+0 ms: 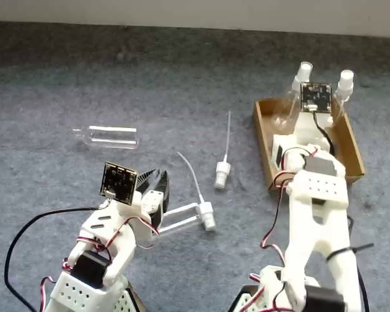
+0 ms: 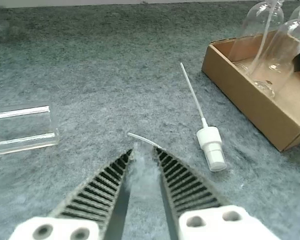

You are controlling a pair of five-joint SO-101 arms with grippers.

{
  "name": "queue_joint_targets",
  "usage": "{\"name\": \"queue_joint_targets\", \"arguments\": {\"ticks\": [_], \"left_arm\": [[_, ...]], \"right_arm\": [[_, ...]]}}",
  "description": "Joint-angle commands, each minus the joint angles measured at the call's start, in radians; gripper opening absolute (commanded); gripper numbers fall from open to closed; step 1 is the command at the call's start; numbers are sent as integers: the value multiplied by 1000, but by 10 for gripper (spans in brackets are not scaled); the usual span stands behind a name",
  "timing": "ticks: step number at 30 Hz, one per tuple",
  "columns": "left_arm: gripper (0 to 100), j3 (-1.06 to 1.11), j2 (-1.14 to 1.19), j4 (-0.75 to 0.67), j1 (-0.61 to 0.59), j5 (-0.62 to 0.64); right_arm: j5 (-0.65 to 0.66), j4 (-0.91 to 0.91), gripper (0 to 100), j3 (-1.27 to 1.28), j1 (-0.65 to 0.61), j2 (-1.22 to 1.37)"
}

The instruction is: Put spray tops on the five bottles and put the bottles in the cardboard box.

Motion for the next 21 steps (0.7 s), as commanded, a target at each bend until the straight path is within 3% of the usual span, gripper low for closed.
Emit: {"name": "queue_joint_targets", "arguments": {"ticks": [1,6,13,17,21], "left_arm": [[8,-16,-13,-35,-104,-15],[8,13,-13,-138,-219,-15],[8,5,-13,-147,-369,-14],[8,7,-13,-144,-383,-14],[8,16,-13,-144,-378,-14]], "right_arm": [[-5,93,386,-70,-13,-147],[-8,211,386,-62,-107,-343],[-9,225,386,85,-400,-621],[-11,225,386,197,-542,-736],[-11,223,386,300,-587,-800]]}}
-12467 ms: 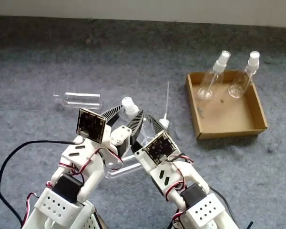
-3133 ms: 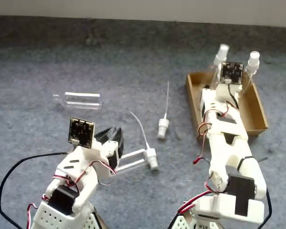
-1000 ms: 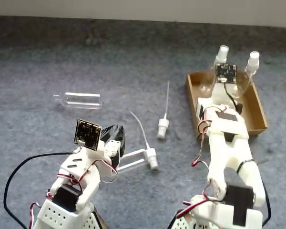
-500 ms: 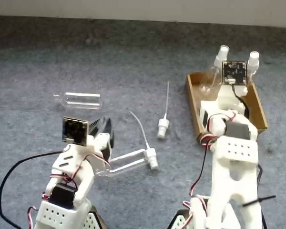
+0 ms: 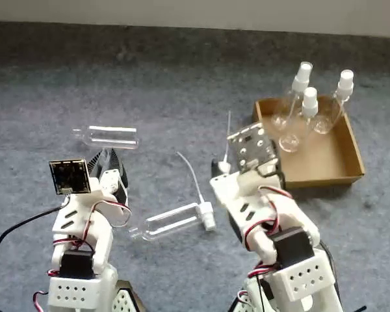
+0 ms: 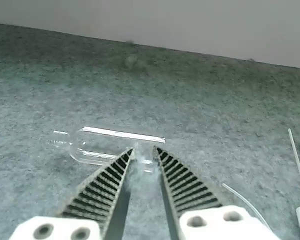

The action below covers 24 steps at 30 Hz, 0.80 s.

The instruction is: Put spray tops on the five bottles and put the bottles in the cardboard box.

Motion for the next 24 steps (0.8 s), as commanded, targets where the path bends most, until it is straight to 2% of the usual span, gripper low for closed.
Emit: {"name": "queue_joint_targets", "arguments": {"ticks": [1,4,9,12,17,24], "left_arm": [[8,1,-15,-20,-5,-14],[8,1,-15,-20,-5,-14],[8,-2,-15,-23,-12,-15],[8,-10,-15,-23,-7,-72],[6,-10,-15,-21,-10,-210],[5,-10,-15,23,-13,-226]], "right_arm": [[-11,1,386,58,-28,-70],[-11,-28,386,136,-28,-110],[-11,-211,386,332,-27,-200],[-11,-280,386,452,-27,-265],[-11,-297,386,553,-27,-383],[-11,-292,386,565,-28,-470]]}}
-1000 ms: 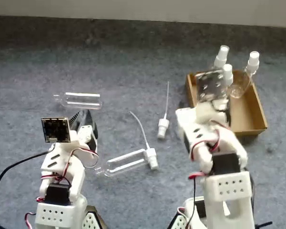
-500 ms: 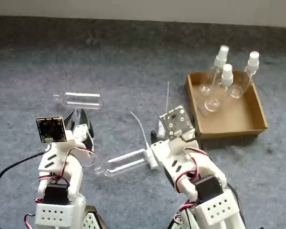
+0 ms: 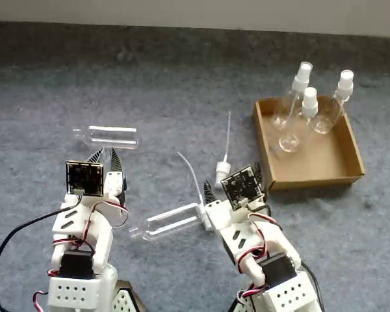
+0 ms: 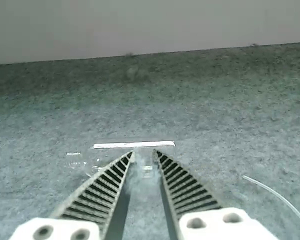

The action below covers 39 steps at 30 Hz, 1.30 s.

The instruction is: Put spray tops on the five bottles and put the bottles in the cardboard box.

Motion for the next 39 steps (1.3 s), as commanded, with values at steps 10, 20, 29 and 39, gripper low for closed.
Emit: {"name": "queue_joint_targets", "arguments": {"ticks": [10,20,29,39], "left_arm": [[5,-12,-15,181,-28,-11],[6,-10,-15,186,-260,-5],[5,-18,-15,186,-277,-9],[5,-12,-15,141,-409,-3]], "right_arm": [[-3,13,386,-8,-154,-30],[193,199,386,-74,-223,-28],[236,390,386,-351,-248,35],[399,496,386,-739,-374,590]]}}
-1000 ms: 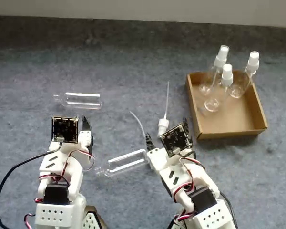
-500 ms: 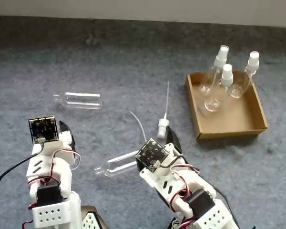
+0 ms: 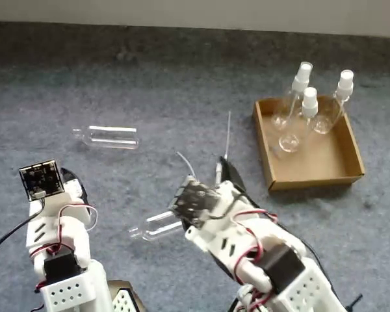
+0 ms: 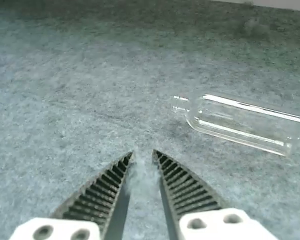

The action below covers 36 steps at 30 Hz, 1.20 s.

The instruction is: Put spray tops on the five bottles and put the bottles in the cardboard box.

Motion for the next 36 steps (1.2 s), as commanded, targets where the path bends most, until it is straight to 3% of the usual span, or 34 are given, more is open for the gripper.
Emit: {"name": "queue_joint_targets", "arguments": {"ticks": [1,8,20,36], "left_arm": [[5,-12,-15,-31,-21,-5],[5,-12,-15,-29,-22,-8],[5,-10,-15,-28,-18,-9],[5,-8,-15,-28,-16,-9]], "right_arm": [[129,67,386,-171,-85,206],[305,194,386,-375,-143,529],[626,197,386,-467,-145,951],[641,38,385,-467,-170,1231]]}}
